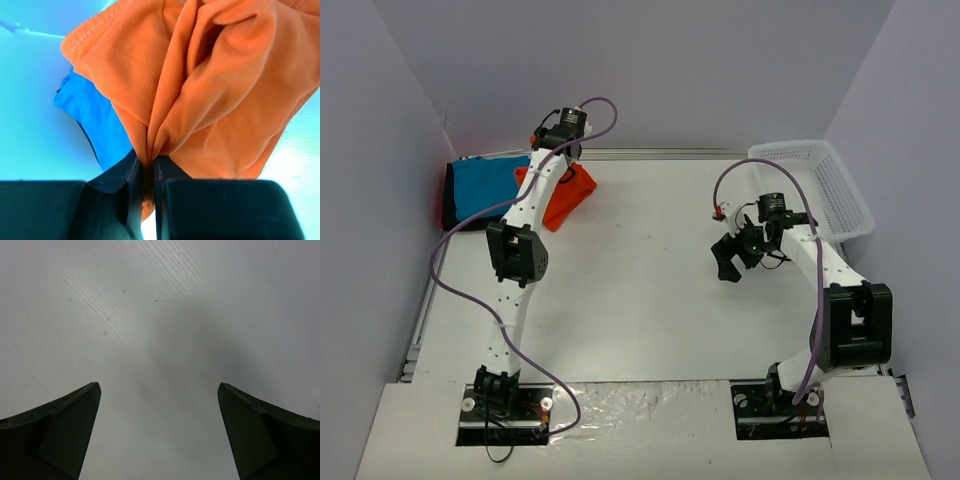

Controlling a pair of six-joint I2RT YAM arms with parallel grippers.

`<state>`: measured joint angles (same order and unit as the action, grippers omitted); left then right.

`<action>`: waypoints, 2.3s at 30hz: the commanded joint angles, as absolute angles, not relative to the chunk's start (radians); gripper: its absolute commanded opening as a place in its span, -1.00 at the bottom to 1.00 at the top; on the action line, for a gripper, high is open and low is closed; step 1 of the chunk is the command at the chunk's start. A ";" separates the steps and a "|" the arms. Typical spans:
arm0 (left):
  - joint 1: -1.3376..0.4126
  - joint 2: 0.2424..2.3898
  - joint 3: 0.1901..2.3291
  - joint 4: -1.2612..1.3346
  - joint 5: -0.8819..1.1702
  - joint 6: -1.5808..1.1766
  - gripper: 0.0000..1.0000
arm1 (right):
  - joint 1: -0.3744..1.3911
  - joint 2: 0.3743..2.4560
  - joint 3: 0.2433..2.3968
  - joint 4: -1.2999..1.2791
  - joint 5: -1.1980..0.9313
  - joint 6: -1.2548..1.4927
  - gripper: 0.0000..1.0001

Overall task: Fold and stack the t-shirts
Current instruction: Put the neatly folded tshirt into the corner of the board with the left arm

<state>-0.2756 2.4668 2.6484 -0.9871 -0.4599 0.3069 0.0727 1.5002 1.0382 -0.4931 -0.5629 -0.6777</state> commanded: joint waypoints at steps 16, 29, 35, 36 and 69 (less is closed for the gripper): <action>-0.149 2.318 2.746 -1.037 -0.302 0.166 -0.95 | 0.072 1.536 1.025 -0.509 -0.541 -0.672 1.00; -0.066 2.229 2.734 -1.014 -0.189 0.133 -0.95 | 0.084 1.563 1.022 -0.511 -0.515 -0.672 1.00; -0.005 2.226 2.680 -1.000 -0.138 0.126 -0.95 | 0.084 1.571 1.020 -0.509 -0.508 -0.672 1.00; 0.029 2.226 2.657 -0.993 -0.134 0.126 -0.95 | 0.084 1.571 1.020 -0.511 -0.508 -0.673 1.00; 0.199 2.194 2.275 -0.607 -0.343 0.222 -0.04 | 0.087 1.631 1.017 -0.514 -0.460 -0.666 1.00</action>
<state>0.1833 2.3447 2.2665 -0.6888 -0.2443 0.1909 0.0803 1.6333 1.0218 -0.4862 -0.4671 -0.6769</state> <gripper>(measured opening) 0.478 0.999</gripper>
